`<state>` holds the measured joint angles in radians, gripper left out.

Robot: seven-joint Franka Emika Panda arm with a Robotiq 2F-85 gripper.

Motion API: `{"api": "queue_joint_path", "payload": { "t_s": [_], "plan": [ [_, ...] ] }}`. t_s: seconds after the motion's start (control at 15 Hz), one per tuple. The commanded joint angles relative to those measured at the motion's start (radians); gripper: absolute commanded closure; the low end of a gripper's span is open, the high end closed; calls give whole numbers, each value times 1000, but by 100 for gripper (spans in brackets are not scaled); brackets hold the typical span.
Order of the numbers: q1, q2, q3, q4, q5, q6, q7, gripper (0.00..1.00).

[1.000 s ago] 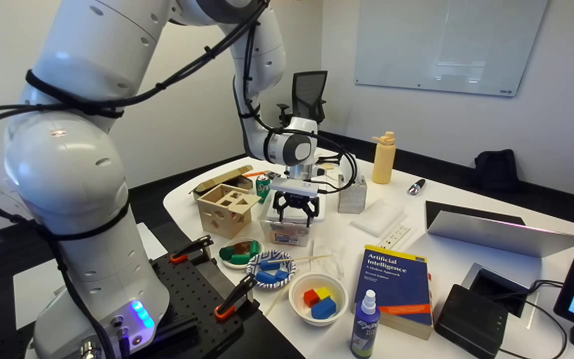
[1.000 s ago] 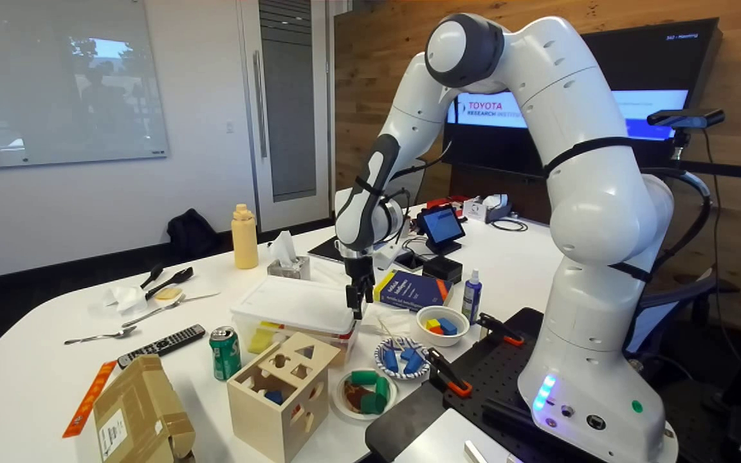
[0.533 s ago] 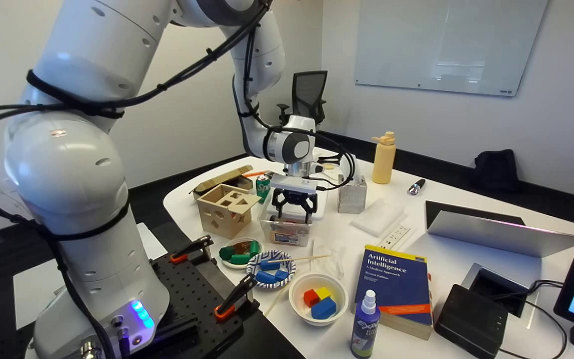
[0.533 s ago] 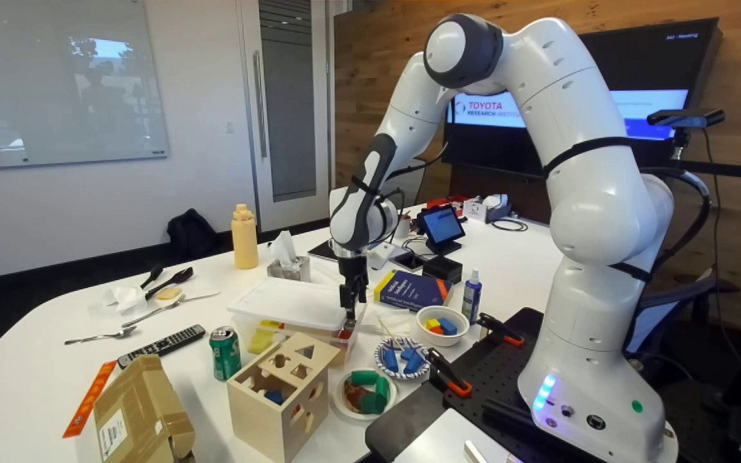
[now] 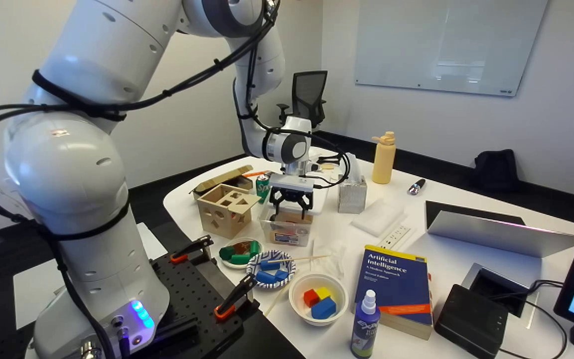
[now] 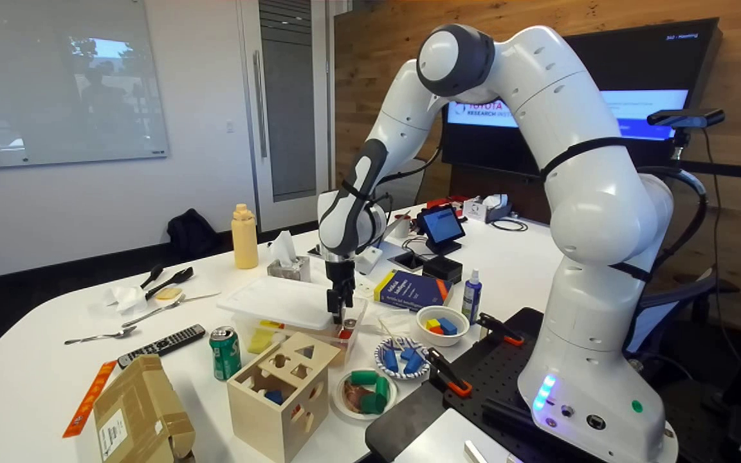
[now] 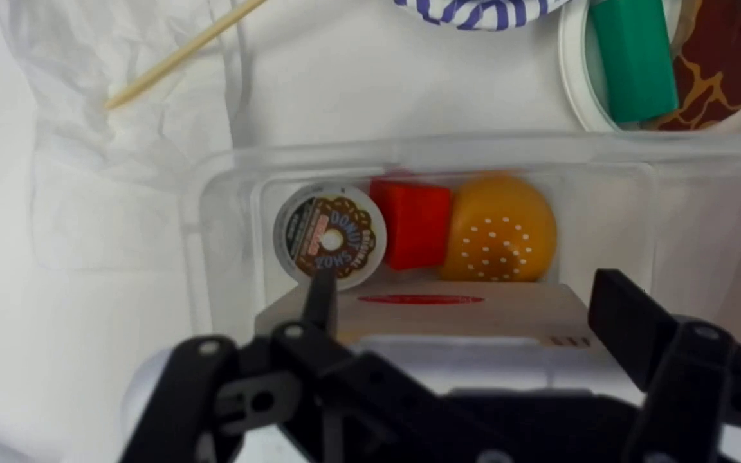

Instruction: Push the lid on the container

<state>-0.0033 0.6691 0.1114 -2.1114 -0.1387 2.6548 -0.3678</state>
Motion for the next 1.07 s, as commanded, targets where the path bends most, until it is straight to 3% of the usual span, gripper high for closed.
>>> {"api": "queue_joint_path", "payload": {
  "t_s": [0.0, 1.0],
  "plan": [
    [4, 27, 11, 55, -21, -14, -11, 0],
    [-2, 74, 83, 167, -19, -26, -71, 0]
  ]
}}
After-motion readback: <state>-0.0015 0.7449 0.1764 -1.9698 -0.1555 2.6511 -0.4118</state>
